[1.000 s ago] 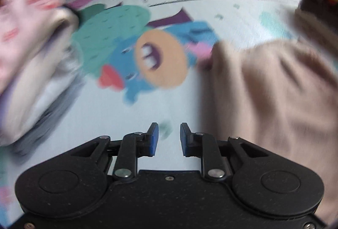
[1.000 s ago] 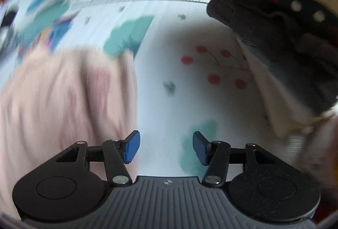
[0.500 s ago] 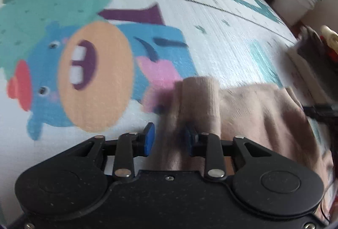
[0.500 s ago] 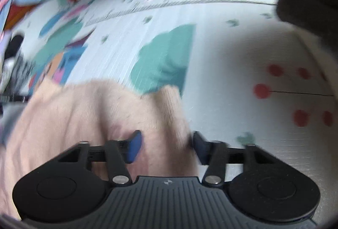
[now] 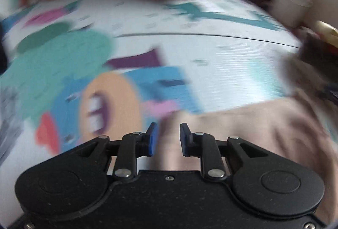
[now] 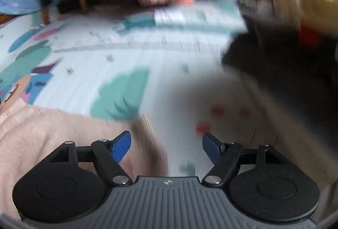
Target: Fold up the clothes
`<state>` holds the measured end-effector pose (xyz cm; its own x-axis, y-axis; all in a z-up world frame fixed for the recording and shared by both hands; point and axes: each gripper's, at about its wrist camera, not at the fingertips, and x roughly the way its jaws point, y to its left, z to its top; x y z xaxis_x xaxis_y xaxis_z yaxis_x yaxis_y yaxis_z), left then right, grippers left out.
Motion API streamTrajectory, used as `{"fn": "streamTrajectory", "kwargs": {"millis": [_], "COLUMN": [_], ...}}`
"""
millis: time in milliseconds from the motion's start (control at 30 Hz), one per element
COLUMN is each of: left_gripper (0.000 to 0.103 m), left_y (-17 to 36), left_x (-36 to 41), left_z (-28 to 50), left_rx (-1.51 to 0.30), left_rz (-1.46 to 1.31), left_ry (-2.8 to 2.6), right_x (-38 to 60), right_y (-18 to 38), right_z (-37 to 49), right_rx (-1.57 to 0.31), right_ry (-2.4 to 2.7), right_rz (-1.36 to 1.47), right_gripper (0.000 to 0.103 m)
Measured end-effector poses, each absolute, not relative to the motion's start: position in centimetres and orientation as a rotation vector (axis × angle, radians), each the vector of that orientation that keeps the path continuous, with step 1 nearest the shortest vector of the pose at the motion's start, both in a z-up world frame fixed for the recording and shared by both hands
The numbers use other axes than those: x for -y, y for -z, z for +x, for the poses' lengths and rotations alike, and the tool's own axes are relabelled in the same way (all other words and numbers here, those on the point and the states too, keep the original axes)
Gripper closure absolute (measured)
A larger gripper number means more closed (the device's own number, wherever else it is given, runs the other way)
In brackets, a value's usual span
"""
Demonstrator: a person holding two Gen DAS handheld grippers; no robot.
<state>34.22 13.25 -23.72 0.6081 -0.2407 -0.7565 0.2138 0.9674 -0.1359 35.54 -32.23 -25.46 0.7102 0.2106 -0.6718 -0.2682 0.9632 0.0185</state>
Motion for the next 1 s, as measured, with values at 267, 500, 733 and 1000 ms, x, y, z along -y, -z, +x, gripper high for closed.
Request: {"fn": "streamTrajectory", "kwargs": {"millis": [267,500,733,1000], "left_gripper": [0.066,0.067,0.030,0.035], "left_y": [27.2,23.5,27.7,24.8], "left_x": [-11.5,-11.2,-7.0,-6.8], "left_z": [36.4,33.2,28.6,27.3], "left_rx": [-0.978,-0.918,-0.923,-0.880], "left_rz": [0.043,0.122,0.378,0.254], "left_ry": [0.271,0.416,0.531,0.531], "right_x": [28.9,29.1,26.3,31.1], "right_y": [30.4,27.0,30.4,25.3], "right_z": [38.7,36.2,34.2,33.9], "right_rx": [-0.941,-0.842,-0.911,-0.880], "right_ry": [-0.362,-0.453,-0.517,-0.433], "right_rz": [-0.171,-0.105,-0.292,-0.154], "right_gripper": [0.034,0.038,0.013,0.044]}}
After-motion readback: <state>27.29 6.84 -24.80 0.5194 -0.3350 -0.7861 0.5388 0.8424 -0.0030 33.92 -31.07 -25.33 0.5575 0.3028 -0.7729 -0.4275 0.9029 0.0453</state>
